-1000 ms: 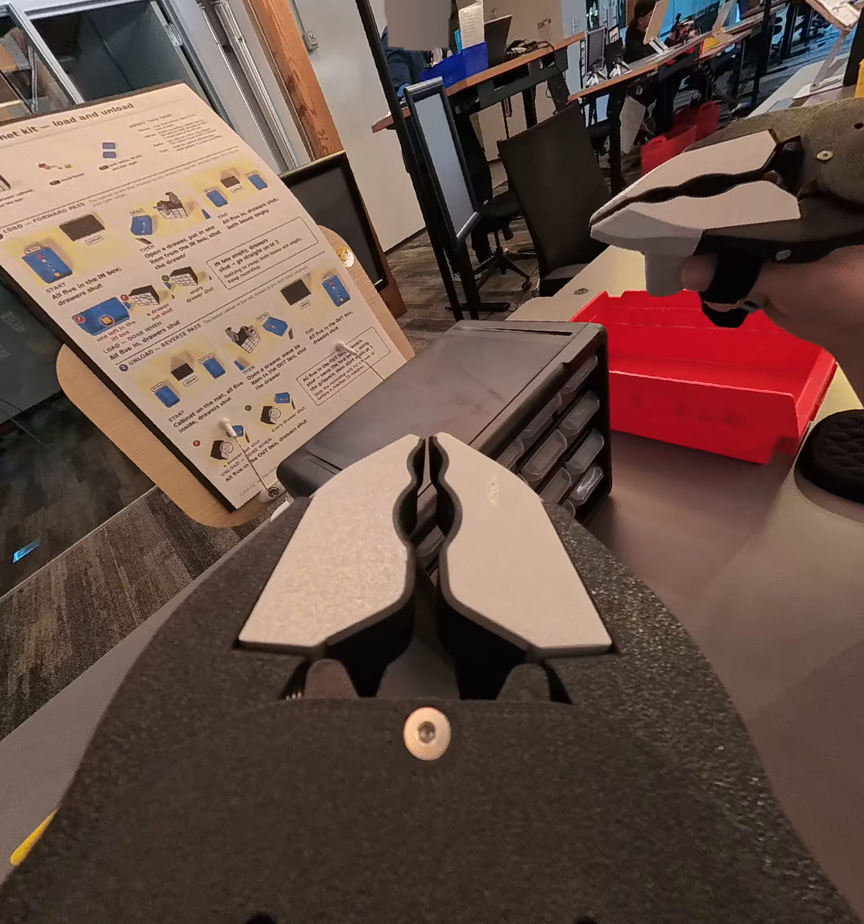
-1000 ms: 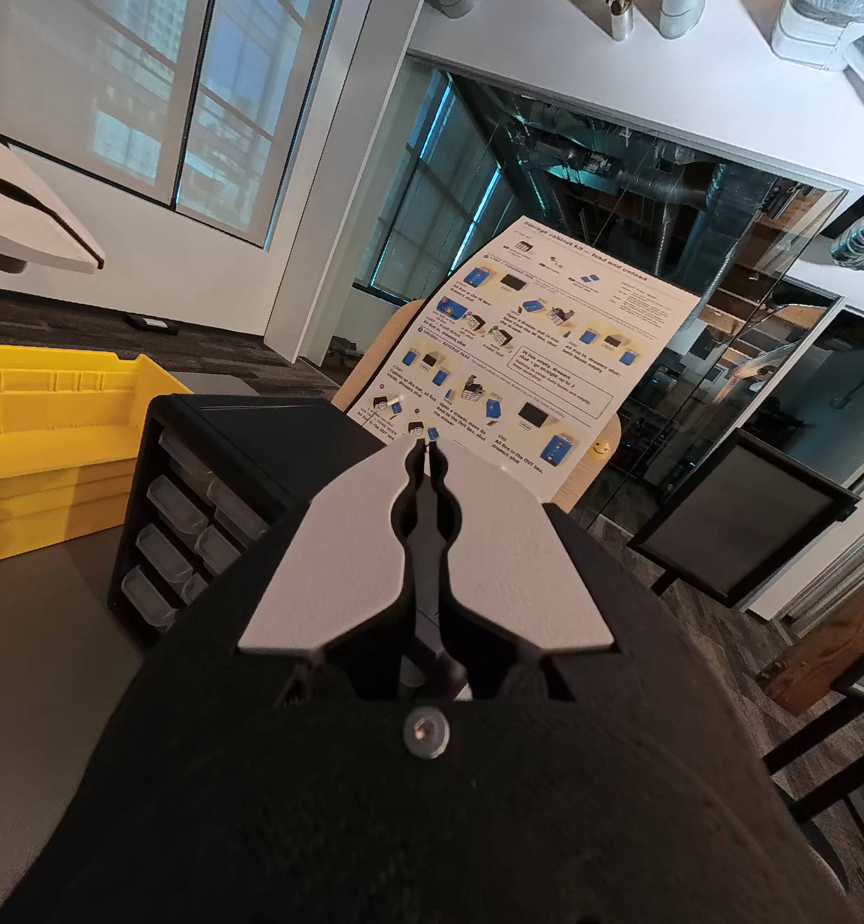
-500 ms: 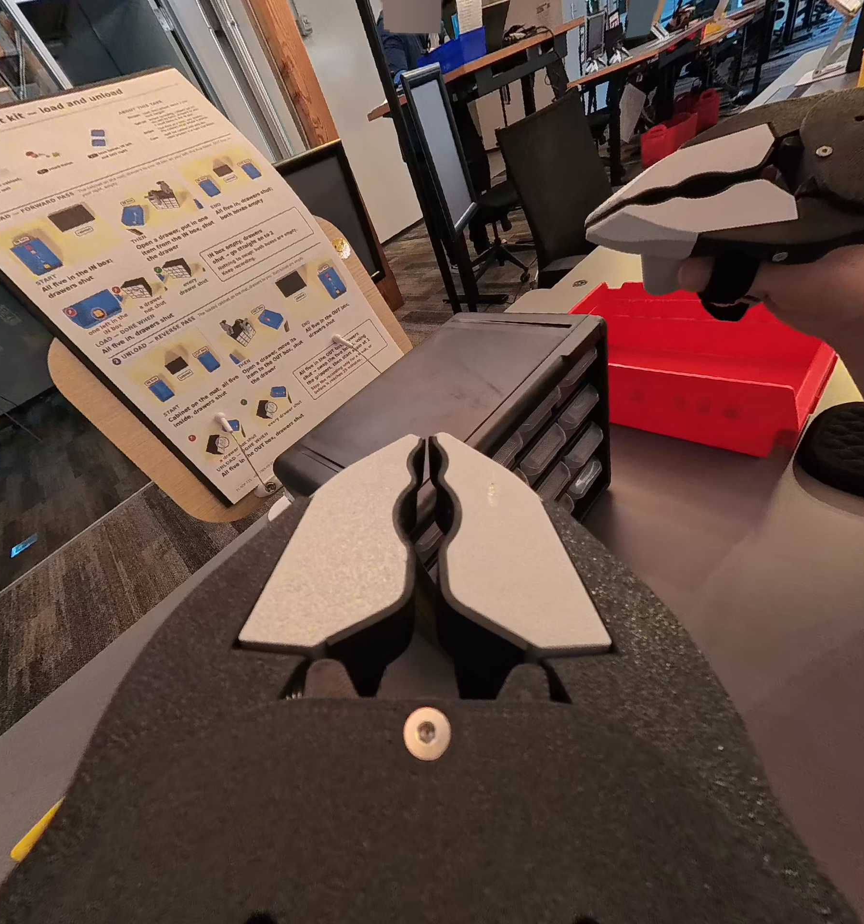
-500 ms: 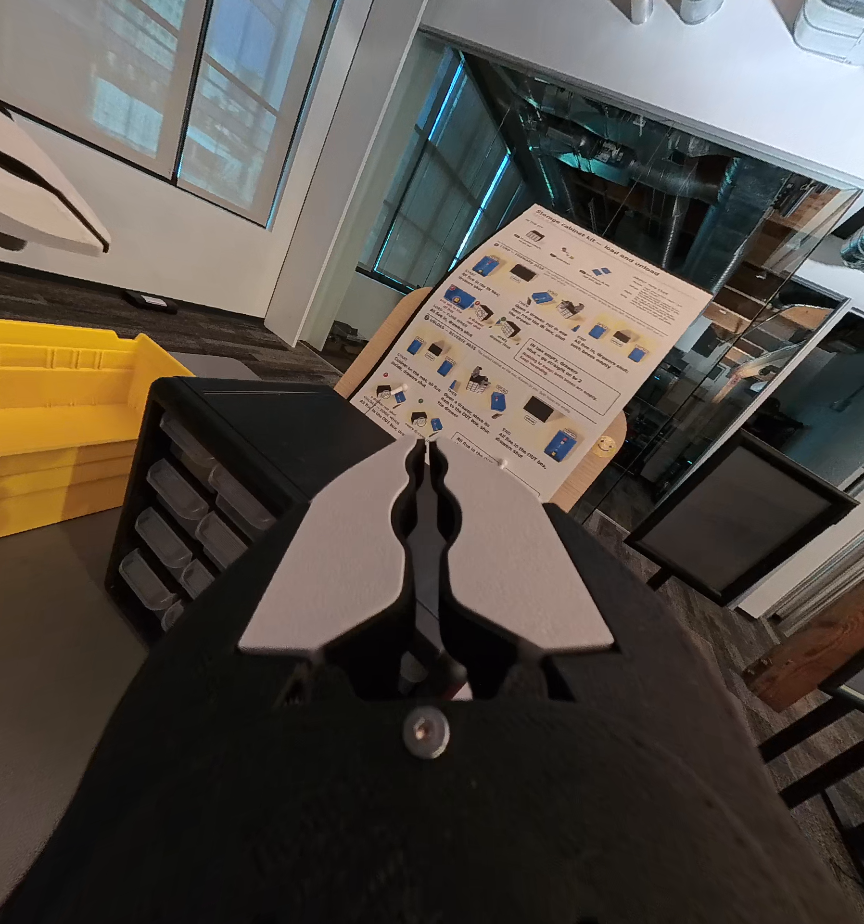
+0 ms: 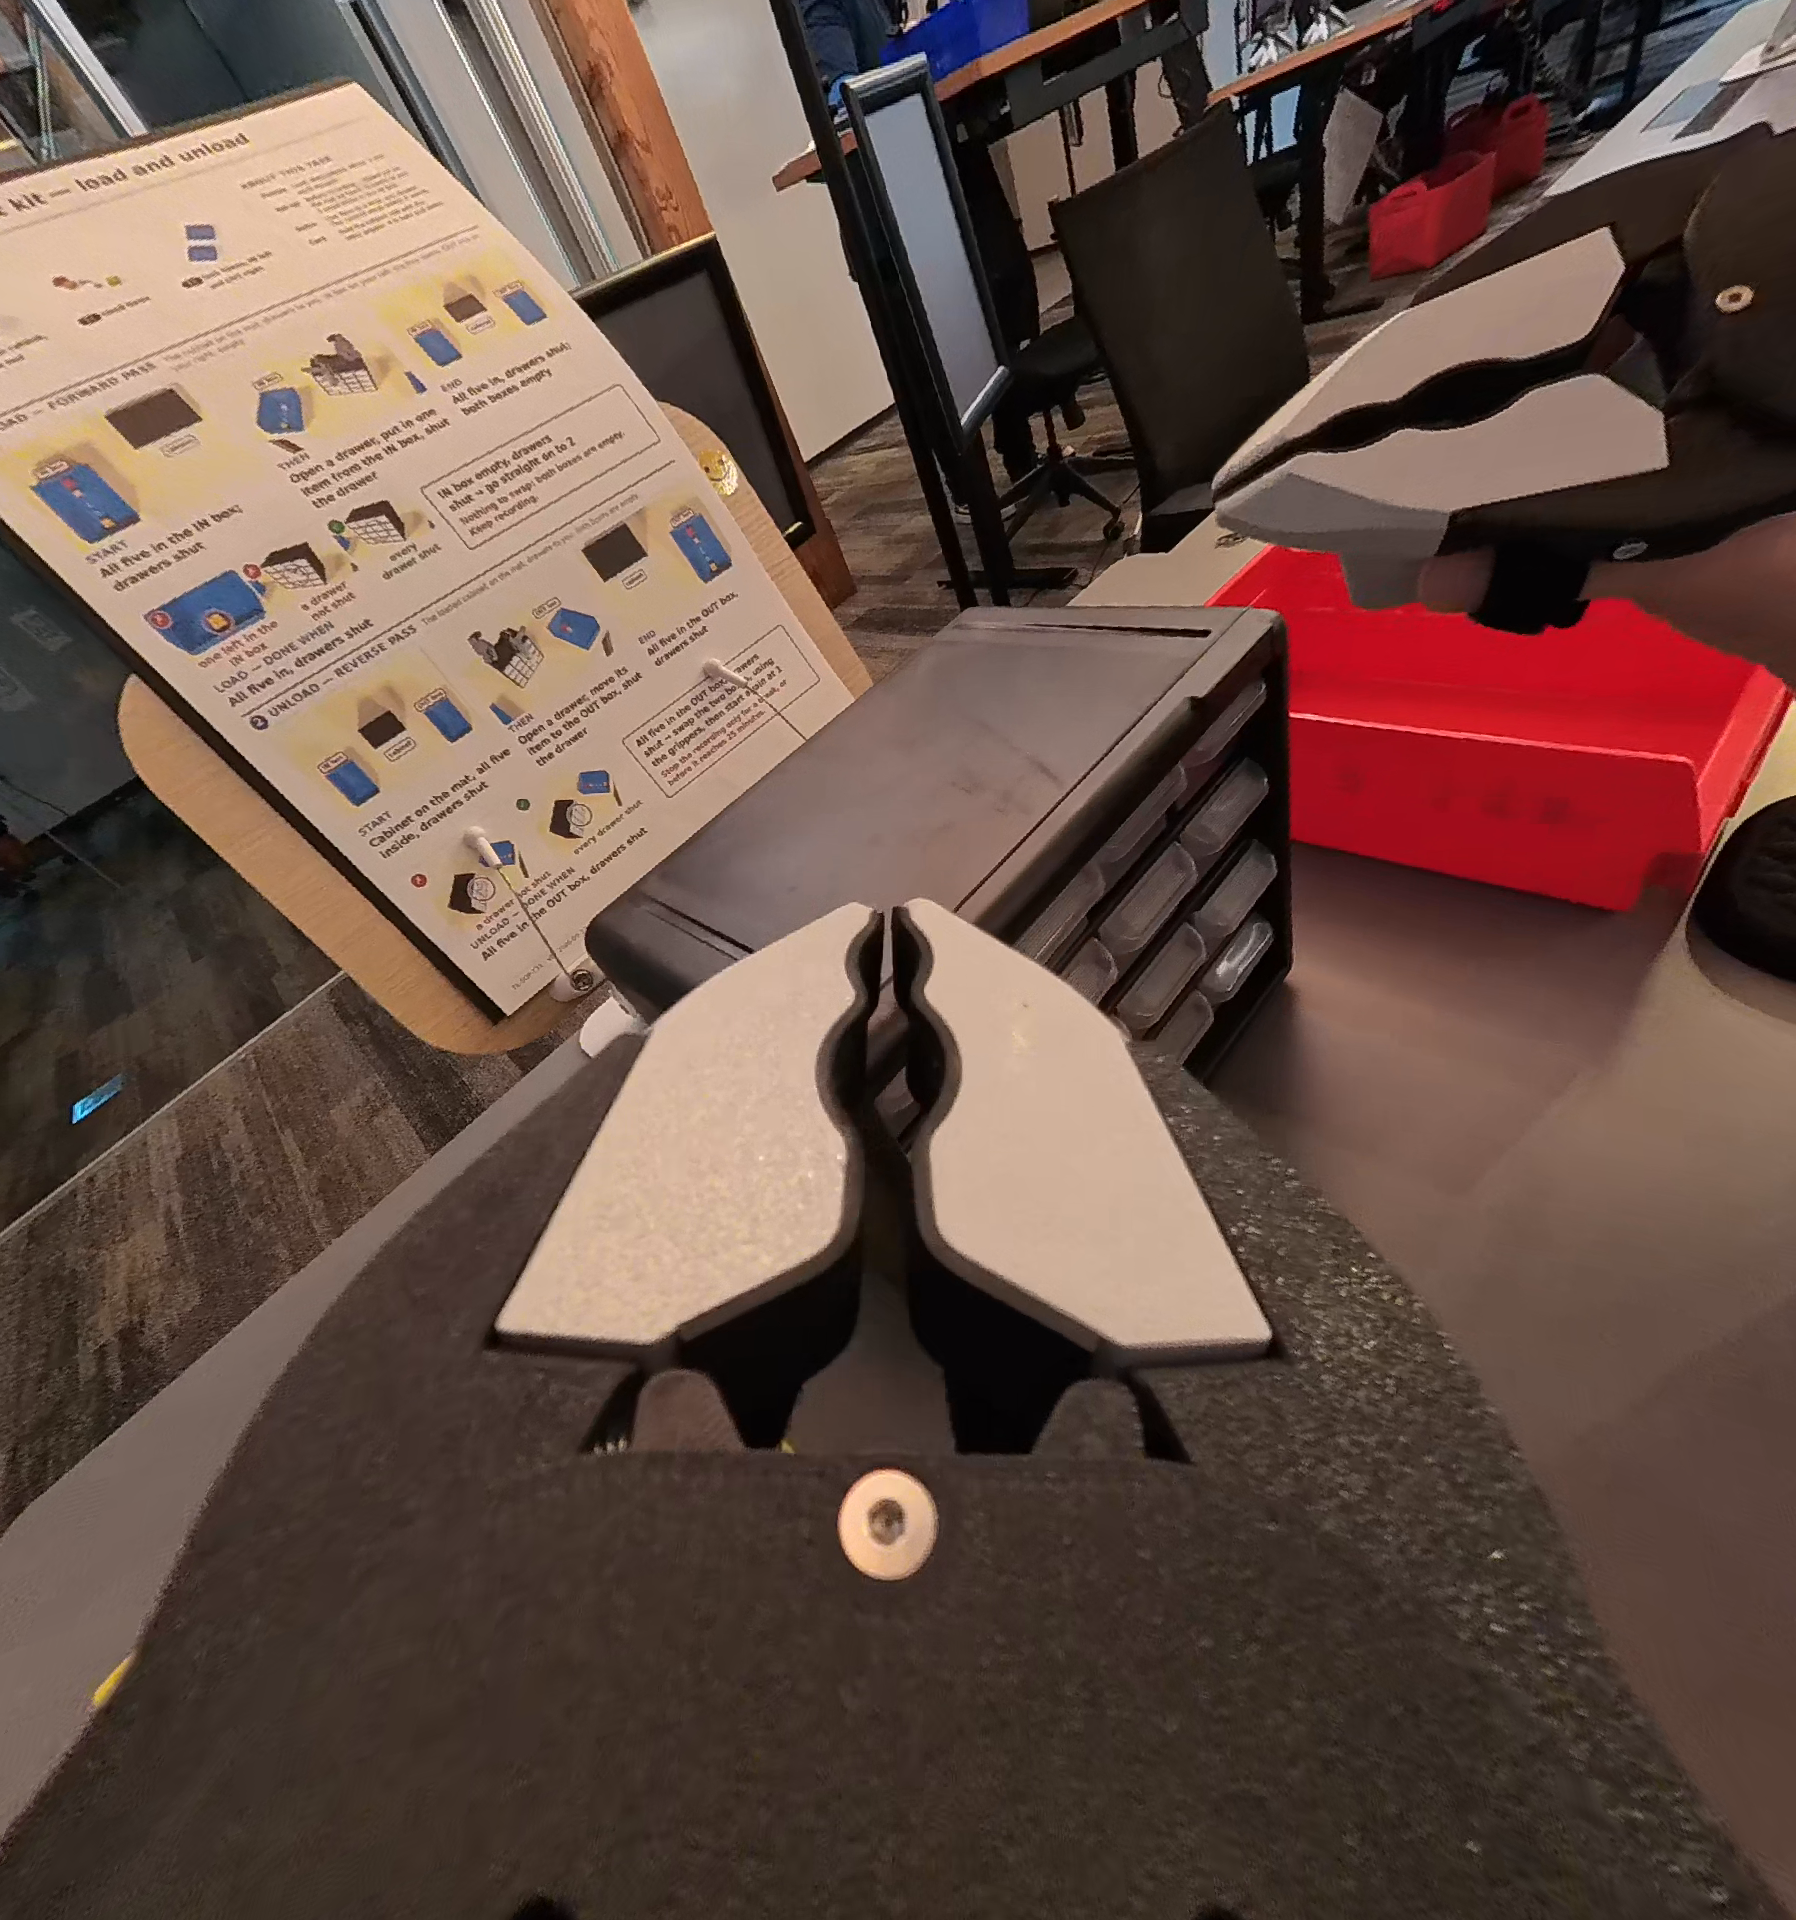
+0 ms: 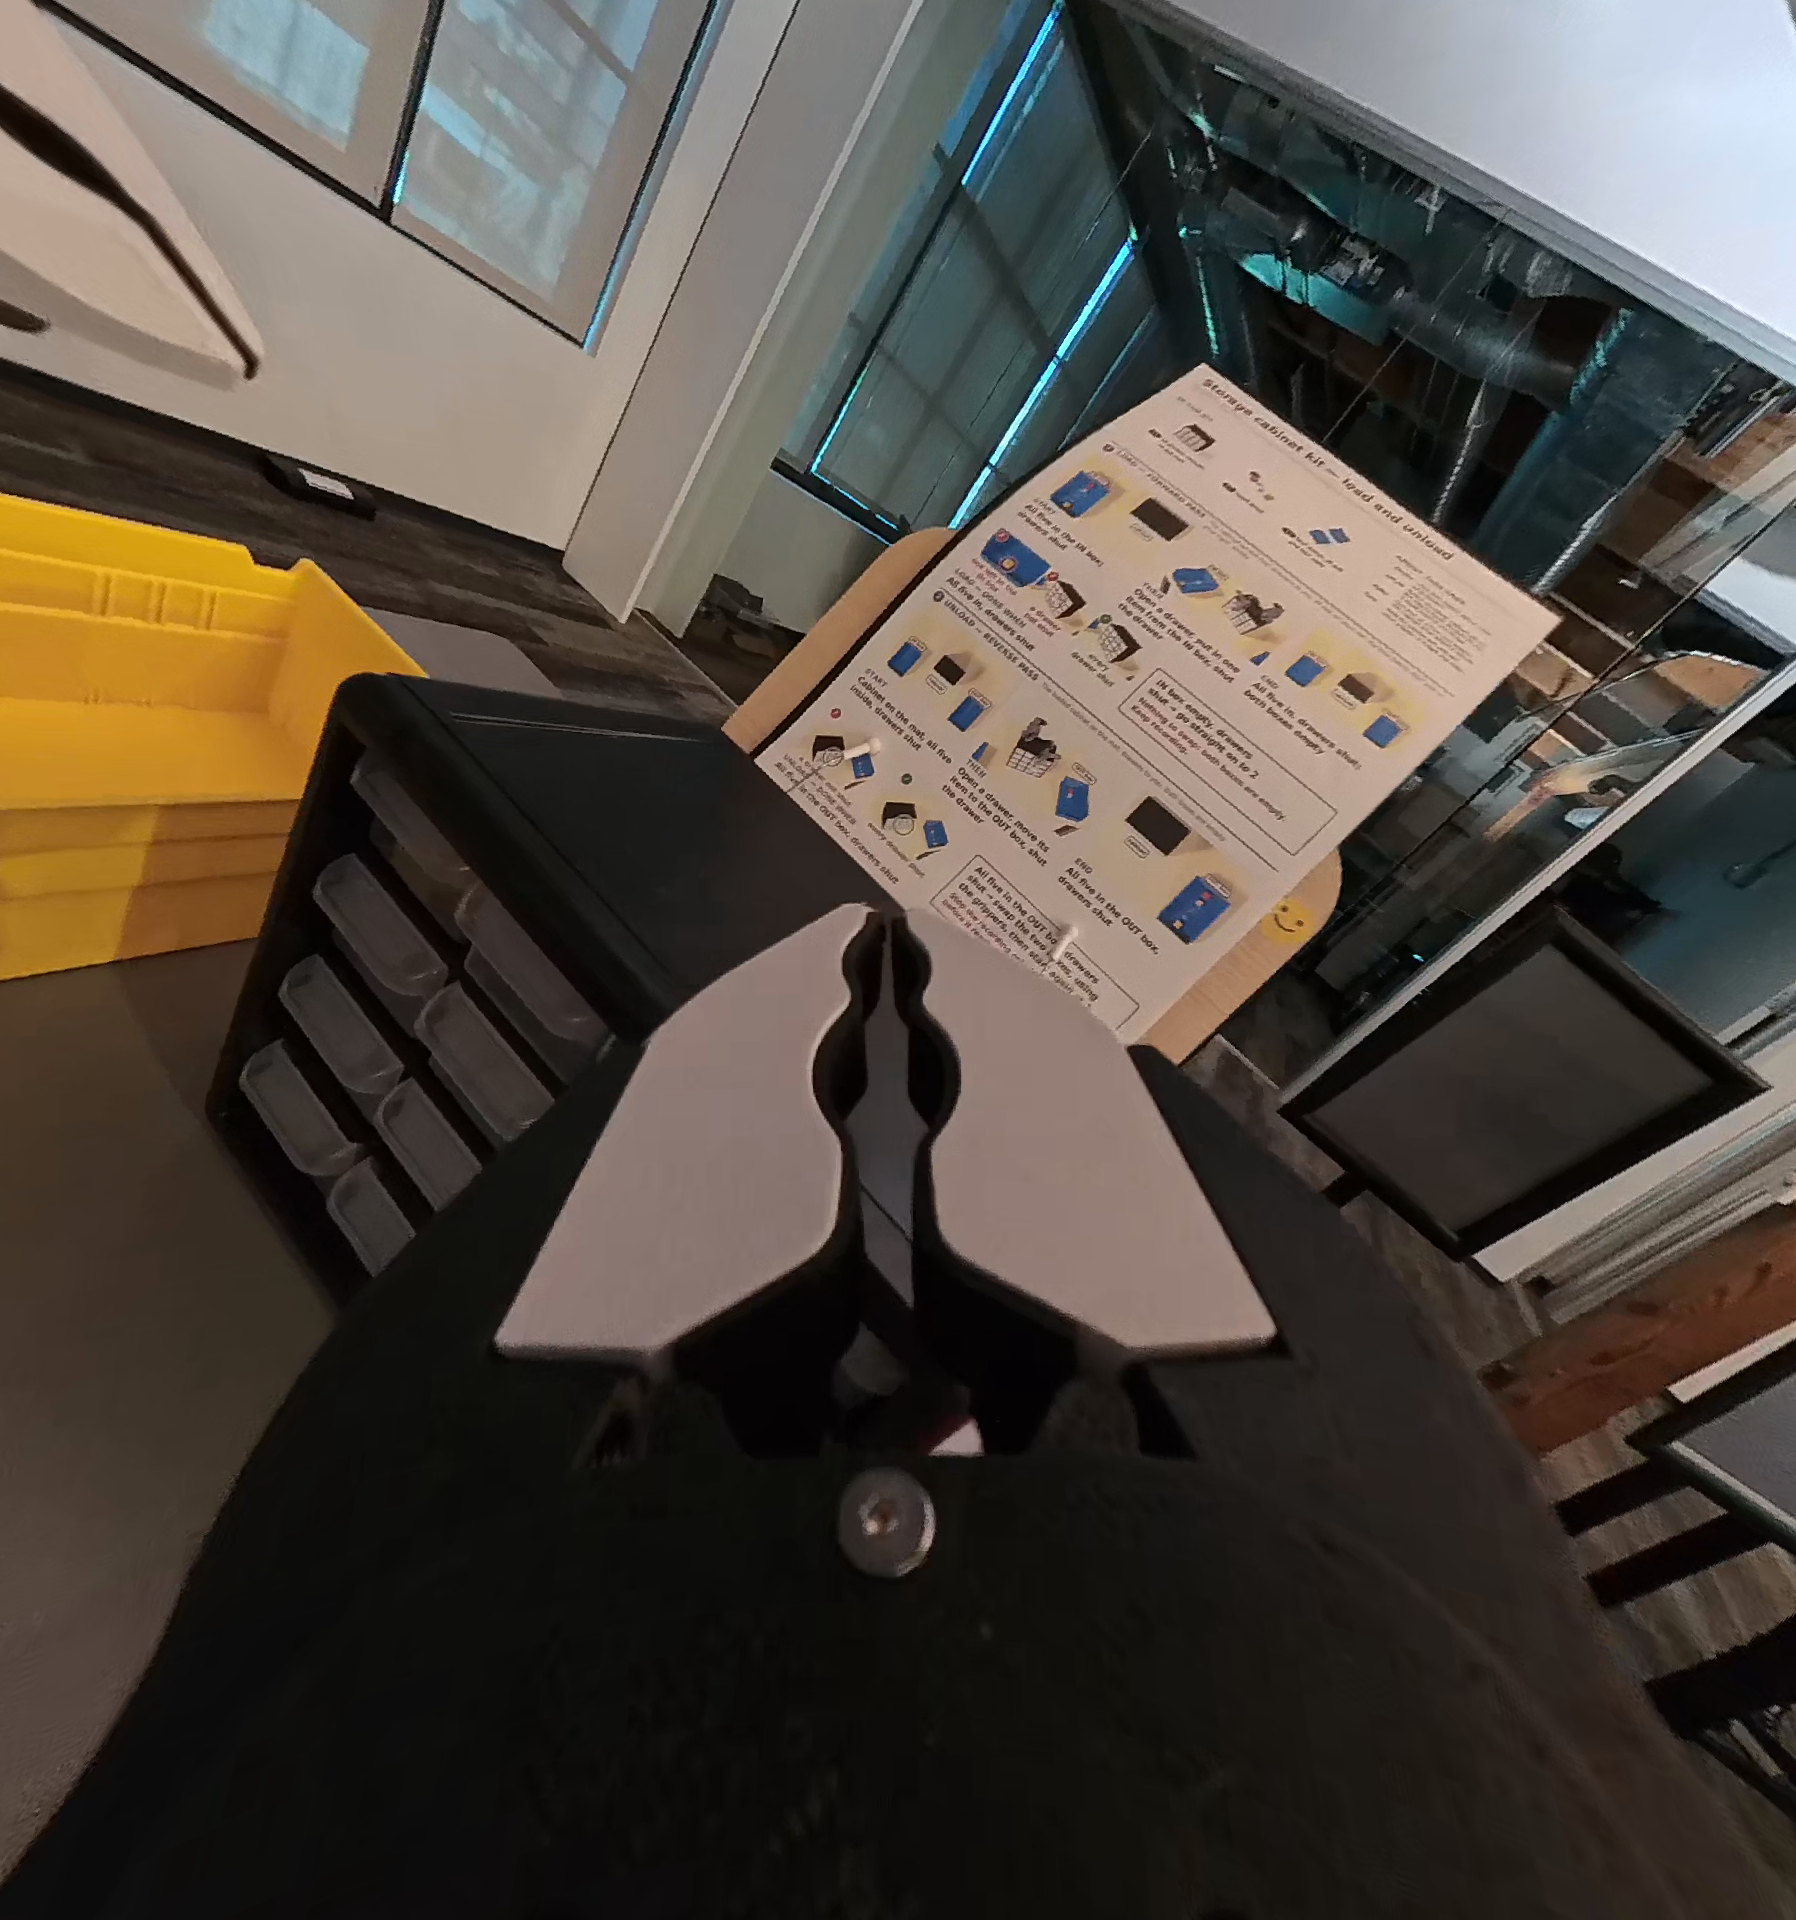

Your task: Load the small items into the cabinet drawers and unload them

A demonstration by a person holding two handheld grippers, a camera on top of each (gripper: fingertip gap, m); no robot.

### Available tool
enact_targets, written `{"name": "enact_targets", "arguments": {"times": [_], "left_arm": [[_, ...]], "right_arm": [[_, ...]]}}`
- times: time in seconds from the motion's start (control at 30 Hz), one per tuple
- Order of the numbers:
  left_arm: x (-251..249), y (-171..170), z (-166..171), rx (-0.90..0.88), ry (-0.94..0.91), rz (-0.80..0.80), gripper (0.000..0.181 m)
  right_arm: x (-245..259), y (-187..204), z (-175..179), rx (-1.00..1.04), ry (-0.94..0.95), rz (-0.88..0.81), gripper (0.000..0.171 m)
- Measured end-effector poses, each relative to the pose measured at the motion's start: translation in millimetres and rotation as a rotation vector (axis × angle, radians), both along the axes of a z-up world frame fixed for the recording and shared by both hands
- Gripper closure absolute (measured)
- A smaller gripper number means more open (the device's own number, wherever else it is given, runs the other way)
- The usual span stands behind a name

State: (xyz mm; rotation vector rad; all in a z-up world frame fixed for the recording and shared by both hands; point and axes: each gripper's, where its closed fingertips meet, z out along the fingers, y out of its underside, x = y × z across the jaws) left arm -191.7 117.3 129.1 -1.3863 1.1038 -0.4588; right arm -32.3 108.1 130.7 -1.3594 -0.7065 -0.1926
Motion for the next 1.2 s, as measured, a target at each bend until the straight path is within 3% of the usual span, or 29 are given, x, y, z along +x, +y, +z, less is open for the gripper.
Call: {"name": "enact_targets", "arguments": {"times": [1.0,1.2], "left_arm": [[-11,-2,1,-0.005,0.002,0.013,0.180],[4,1,-21,0.147,0.132,0.002,0.178]], "right_arm": [[-26,12,-19,-0.020,-0.083,0.024,0.169],[-8,0,2,0.041,-0.063,-0.015,0.169]]}}
